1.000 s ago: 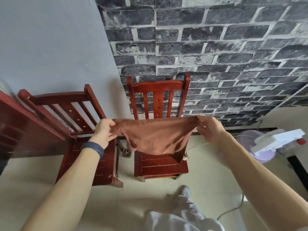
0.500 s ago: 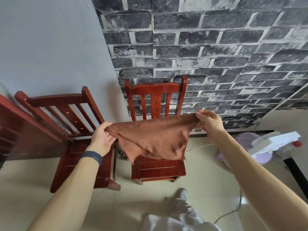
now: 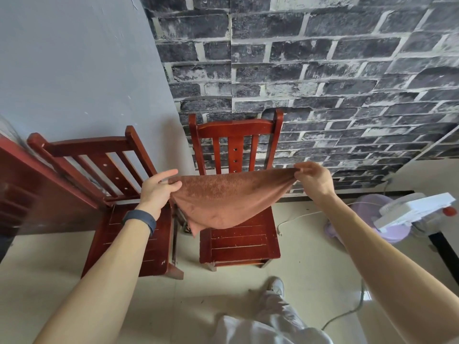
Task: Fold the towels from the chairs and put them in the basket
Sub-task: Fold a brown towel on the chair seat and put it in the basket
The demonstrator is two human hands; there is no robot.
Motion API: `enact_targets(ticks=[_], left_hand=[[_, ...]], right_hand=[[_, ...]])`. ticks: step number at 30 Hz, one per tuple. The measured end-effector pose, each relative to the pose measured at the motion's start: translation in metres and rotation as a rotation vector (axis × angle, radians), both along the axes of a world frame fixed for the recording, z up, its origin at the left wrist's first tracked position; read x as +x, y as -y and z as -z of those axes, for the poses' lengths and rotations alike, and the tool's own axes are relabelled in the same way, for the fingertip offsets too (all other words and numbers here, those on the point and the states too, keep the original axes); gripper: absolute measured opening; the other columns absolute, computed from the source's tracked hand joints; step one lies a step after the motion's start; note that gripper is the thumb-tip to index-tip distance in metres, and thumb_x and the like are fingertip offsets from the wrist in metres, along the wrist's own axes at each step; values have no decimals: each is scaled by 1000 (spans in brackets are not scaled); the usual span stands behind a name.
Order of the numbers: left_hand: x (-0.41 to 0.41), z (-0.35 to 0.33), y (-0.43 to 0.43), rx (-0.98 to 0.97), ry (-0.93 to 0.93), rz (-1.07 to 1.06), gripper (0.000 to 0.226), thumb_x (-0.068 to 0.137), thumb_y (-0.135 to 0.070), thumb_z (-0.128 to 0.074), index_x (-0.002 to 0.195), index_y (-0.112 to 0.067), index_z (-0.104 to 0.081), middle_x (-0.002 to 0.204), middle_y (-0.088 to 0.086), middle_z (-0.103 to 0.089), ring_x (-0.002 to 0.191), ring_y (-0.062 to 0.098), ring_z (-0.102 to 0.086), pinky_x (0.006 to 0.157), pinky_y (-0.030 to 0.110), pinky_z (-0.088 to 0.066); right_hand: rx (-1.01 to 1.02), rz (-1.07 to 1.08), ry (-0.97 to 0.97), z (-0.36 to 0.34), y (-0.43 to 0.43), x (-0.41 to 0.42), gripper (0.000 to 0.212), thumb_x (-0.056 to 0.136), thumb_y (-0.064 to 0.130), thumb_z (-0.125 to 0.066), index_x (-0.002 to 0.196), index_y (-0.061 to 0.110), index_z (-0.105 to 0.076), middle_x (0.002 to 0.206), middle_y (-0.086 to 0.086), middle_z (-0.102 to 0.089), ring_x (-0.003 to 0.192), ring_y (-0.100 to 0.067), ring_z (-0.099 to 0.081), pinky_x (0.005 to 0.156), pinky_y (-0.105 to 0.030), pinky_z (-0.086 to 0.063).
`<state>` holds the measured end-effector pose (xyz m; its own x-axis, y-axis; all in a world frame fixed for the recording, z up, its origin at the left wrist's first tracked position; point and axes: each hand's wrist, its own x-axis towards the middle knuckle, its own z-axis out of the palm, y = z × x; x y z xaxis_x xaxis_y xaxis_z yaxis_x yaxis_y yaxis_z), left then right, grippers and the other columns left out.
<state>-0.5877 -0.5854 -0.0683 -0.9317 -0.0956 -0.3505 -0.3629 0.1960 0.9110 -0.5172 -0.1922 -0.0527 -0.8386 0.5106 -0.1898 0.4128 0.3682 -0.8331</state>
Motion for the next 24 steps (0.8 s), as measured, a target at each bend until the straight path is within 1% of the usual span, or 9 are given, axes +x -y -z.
enact_targets(ticks=[3,5,8,11,14,17,19,22,24], left_hand=[[11,7,-2,11,-12,-29,40,77,-3,-79,98,-37,-77,116,9,-70,118,22,-61,106,41,-47],[20,16,-3,28,5,-54,42,76,-1,-79,105,-31,-77,113,12,-69,119,20,-60,106,37,-47],[31,31,-2,122,124,-53,49,78,4,-76,119,-22,-72,96,4,-57,96,17,-56,87,26,-50],[41,44,1,252,243,-99,57,77,11,-71,124,-22,-69,109,4,-62,92,17,-53,70,21,-44],[52,50,5,238,292,-127,54,77,11,-68,119,-23,-72,114,5,-65,82,14,-49,61,17,-43],[69,54,8,165,295,-82,44,77,0,-74,112,-26,-76,112,4,-69,99,10,-60,84,23,-46],[84,60,10,43,263,4,43,75,-2,-78,110,-27,-76,113,4,-68,112,15,-60,96,28,-45],[104,71,11,-253,192,183,41,77,-6,-79,111,-28,-75,112,2,-71,112,14,-60,91,23,-43],[114,79,11,-457,146,286,35,80,-11,-77,112,-26,-75,111,0,-73,104,11,-62,84,19,-42]], right_hand=[[-64,45,-44,8,3,8,21,86,13,-67,100,28,-73,92,7,-70,75,-11,-63,67,-23,-47],[-266,138,-56,18,6,13,13,86,12,-72,91,25,-72,86,6,-68,72,-9,-61,67,-21,-47],[-584,219,106,36,11,24,11,89,8,-72,90,19,-71,75,3,-64,52,-5,-49,45,-19,-36],[-731,224,228,56,13,36,22,94,3,-64,97,23,-72,80,6,-65,59,-5,-50,50,-21,-28],[-802,250,228,67,16,51,33,97,-2,-54,104,26,-71,81,7,-61,63,-6,-49,55,-21,-27],[-754,238,208,78,18,72,42,92,-8,-51,109,24,-71,83,7,-62,76,-8,-53,67,-26,-32],[-683,236,203,85,23,89,36,87,-7,-58,102,23,-72,89,7,-66,87,-11,-56,76,-31,-33],[-447,187,197,95,28,117,28,80,-6,-71,99,15,-73,86,2,-68,79,-16,-57,70,-27,-40],[-232,91,218,106,29,136,29,79,2,-78,101,20,-75,90,2,-71,80,-15,-63,71,-25,-46]])
